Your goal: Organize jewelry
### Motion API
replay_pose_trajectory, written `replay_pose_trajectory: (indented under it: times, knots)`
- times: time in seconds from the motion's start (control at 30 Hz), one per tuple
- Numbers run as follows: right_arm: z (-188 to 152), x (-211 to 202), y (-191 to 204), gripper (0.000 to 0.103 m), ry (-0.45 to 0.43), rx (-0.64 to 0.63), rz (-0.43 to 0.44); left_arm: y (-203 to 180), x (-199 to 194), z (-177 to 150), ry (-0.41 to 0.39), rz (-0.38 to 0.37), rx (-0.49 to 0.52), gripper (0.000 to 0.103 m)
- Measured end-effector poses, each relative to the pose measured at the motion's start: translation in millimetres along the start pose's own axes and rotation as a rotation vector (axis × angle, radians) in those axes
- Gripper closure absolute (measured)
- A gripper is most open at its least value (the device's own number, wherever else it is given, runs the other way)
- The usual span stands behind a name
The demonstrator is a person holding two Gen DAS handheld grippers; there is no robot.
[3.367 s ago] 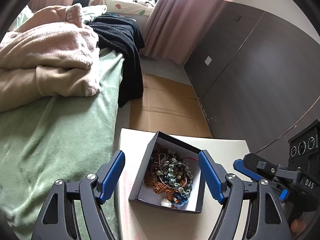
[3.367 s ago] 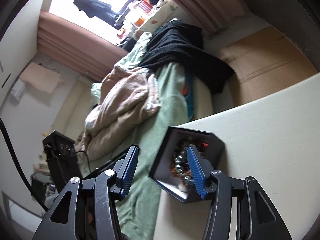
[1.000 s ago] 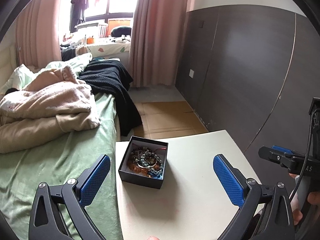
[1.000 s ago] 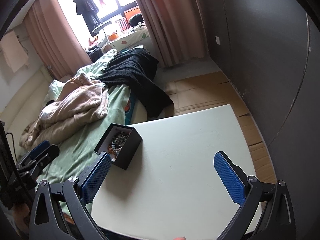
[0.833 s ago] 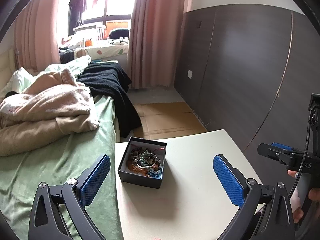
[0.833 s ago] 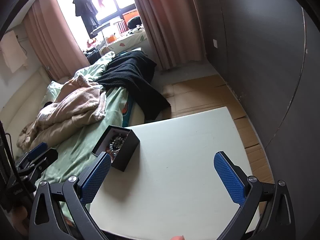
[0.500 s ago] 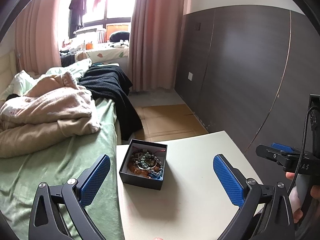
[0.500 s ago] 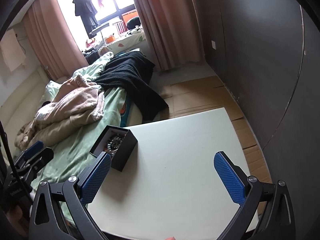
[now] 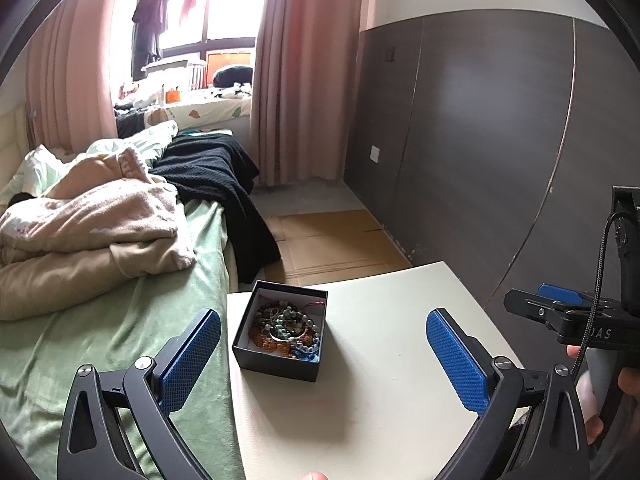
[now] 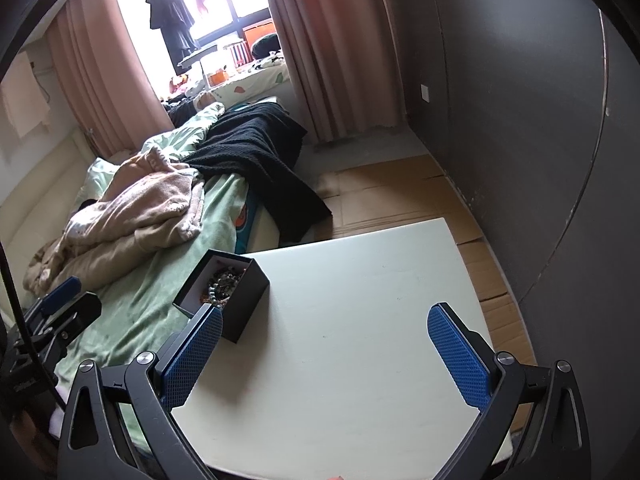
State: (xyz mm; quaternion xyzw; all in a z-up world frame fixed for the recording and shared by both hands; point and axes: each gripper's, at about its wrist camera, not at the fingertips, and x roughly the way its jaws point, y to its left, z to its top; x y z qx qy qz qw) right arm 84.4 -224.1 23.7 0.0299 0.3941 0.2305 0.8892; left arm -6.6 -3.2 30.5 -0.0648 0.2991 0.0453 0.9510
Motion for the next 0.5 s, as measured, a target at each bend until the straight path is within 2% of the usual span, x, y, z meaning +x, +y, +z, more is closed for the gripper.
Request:
replay_pose_trajectory:
  times: [0.5]
  knots:
    - [-0.6, 2.2, -5.6, 0.000, 0.001, 0.011, -0.011, 3.8, 5.8, -0.6, -0.006, 0.014, -0.017, 0.001]
